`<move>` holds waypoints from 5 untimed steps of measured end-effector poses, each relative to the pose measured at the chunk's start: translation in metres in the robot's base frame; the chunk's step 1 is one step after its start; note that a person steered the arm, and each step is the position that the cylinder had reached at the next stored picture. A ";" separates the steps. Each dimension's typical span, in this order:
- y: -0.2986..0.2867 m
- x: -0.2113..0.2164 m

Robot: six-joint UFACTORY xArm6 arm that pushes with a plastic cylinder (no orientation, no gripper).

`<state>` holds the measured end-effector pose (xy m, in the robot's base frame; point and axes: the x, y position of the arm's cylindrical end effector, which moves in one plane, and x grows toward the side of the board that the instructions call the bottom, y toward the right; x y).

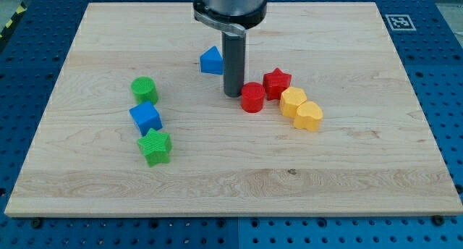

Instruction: Push the blue triangle closer to the blue cube

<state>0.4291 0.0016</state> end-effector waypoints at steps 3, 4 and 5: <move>0.023 -0.087; -0.001 -0.100; -0.018 -0.095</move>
<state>0.3345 -0.0160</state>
